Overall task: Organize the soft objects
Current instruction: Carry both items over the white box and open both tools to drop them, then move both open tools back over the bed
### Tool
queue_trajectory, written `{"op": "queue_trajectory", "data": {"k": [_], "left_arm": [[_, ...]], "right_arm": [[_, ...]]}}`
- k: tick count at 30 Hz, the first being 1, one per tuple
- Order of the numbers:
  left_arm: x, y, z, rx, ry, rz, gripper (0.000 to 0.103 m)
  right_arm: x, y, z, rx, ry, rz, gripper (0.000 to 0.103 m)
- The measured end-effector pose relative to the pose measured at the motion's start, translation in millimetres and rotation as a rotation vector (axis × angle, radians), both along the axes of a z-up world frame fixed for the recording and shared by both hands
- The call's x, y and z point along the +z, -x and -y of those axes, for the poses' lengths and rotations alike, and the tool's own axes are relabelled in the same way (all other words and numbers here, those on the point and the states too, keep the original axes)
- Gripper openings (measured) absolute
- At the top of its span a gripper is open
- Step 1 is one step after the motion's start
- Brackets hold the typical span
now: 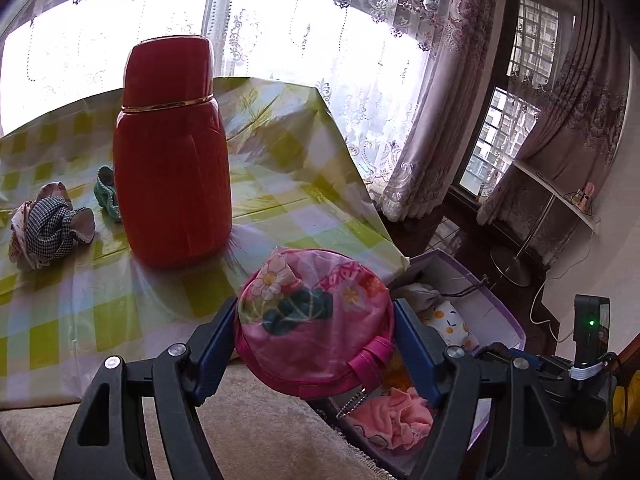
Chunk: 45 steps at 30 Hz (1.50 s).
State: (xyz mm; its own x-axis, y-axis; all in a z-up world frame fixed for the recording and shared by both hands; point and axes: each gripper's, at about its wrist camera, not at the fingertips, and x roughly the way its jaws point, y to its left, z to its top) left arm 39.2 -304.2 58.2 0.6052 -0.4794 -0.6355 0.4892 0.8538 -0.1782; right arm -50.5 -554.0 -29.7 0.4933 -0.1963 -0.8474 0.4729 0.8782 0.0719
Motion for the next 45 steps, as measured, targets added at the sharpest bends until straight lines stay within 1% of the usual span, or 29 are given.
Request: {"op": "queue_trajectory", "data": {"k": [1,2,3,7,10,13,16,18,20,24,26,28,31,33,35,36,40,42,45], "left_arm": [[-1,2,6,-0.015,-0.004,-0.003,0.075],[-2,4,10,-0.03,-0.008,-0.006,0.075],[-3,6,15,-0.046,-0.011,-0.009,0.075],[-7,14,36,-0.127,-0.001,-0.044,0.075],[-11,23,52,-0.187,-0.011,-0.054,0.075],[-14,30,67,-0.231,-0.019,-0.07,0.075],[-16,35,77,-0.263,-0.022,-0.093,0.075],[-18,38,82,-0.282,-0.024,-0.1,0.075],[-18,39,85,-0.292,-0.024,-0.111,0.075],[-26,39,88,-0.305,-0.041,-0.16,0.076],[-32,41,90,-0.312,-0.061,-0.198,0.076],[-42,45,96,-0.339,-0.103,-0.235,0.078],[-61,55,103,-0.379,-0.206,-0.312,0.081],[-69,61,99,-0.399,-0.223,-0.349,0.081],[-68,59,91,-0.38,-0.198,-0.359,0.082],[-66,56,86,-0.36,-0.173,-0.365,0.085],[-59,42,62,-0.278,-0.089,-0.382,0.085],[-55,35,51,-0.236,-0.058,-0.376,0.085],[-47,26,35,-0.154,-0.034,-0.345,0.085]], "right_arm": [[-1,1,4,-0.01,0.002,-0.001,0.058],[-2,2,6,-0.015,0.002,-0.004,0.068],[-3,2,9,-0.014,0.0,-0.009,0.073],[-3,8,22,-0.045,0.018,-0.006,0.073],[1,12,36,-0.093,0.008,0.016,0.074],[6,16,46,-0.117,0.014,0.033,0.076],[14,17,53,-0.131,0.022,0.053,0.077],[16,16,58,-0.138,0.02,0.061,0.081],[17,14,61,-0.141,0.014,0.064,0.081],[17,12,64,-0.142,0.009,0.073,0.081],[17,11,64,-0.139,0.002,0.075,0.081],[16,11,64,-0.134,0.001,0.074,0.081],[16,11,64,-0.134,-0.005,0.076,0.082],[16,12,64,-0.136,-0.002,0.08,0.082],[16,13,66,-0.141,-0.001,0.082,0.083],[16,13,67,-0.143,-0.003,0.082,0.084],[14,13,68,-0.143,-0.011,0.083,0.084],[14,13,68,-0.14,-0.009,0.082,0.084],[15,13,66,-0.139,-0.03,0.085,0.084]]}}
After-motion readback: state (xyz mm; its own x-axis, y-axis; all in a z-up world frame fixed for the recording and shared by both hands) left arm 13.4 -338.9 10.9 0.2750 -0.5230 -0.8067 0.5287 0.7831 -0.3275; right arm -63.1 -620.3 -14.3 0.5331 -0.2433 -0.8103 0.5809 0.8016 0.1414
